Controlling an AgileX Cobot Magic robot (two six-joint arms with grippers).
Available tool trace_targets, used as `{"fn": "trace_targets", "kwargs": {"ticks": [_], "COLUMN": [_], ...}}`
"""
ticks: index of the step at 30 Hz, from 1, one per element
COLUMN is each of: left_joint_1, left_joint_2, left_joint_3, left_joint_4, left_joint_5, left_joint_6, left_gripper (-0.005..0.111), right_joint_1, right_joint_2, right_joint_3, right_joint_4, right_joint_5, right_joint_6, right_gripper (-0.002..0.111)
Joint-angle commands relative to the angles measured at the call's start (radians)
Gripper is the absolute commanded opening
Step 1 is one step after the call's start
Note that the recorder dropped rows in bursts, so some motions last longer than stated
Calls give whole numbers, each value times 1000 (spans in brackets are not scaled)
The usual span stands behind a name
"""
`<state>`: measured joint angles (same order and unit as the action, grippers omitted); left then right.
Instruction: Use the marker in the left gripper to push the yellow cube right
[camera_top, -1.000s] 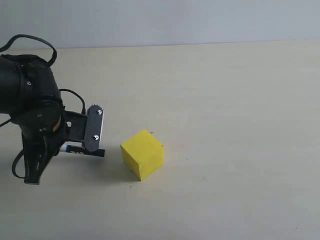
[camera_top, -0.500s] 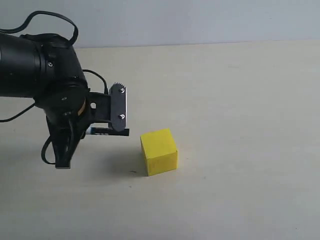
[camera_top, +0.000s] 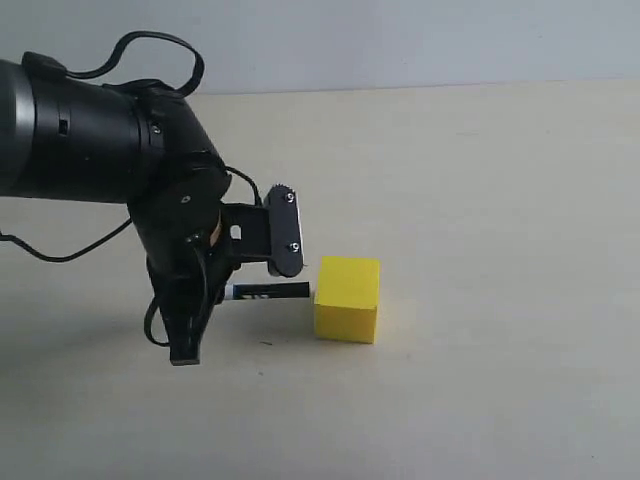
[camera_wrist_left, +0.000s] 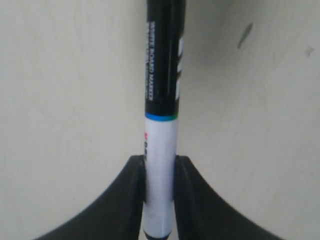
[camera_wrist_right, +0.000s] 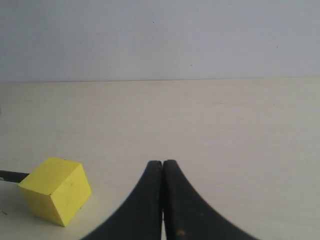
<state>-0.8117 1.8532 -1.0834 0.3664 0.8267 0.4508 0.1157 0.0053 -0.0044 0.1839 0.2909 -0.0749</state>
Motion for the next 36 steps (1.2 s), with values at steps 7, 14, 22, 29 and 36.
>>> {"fn": "trace_targets", "kwargs": {"ticks": [7, 14, 22, 29, 36], "left_joint_1": [-8, -76, -56, 7, 46], "left_joint_2": [5, 7, 7, 7, 7], "left_joint_3": [-5, -5, -5, -5, -5], "left_joint_4": [-3, -47, 111, 138, 37], "left_joint_5": [56, -4, 169, 233, 209], "left_joint_6": [-27, -27, -146, -223, -190], "left_gripper": [0, 0, 0, 0, 0], "right_joint_1": [1, 1, 1, 1, 1], "right_joint_2": [-5, -5, -5, -5, -5], "right_joint_3": [4, 4, 4, 4, 4], "right_joint_4": [1, 1, 1, 1, 1], "right_joint_5": [-5, -5, -5, -5, -5], "right_joint_6": [-3, -3, -3, -3, -3], "right_gripper": [0, 0, 0, 0, 0]}}
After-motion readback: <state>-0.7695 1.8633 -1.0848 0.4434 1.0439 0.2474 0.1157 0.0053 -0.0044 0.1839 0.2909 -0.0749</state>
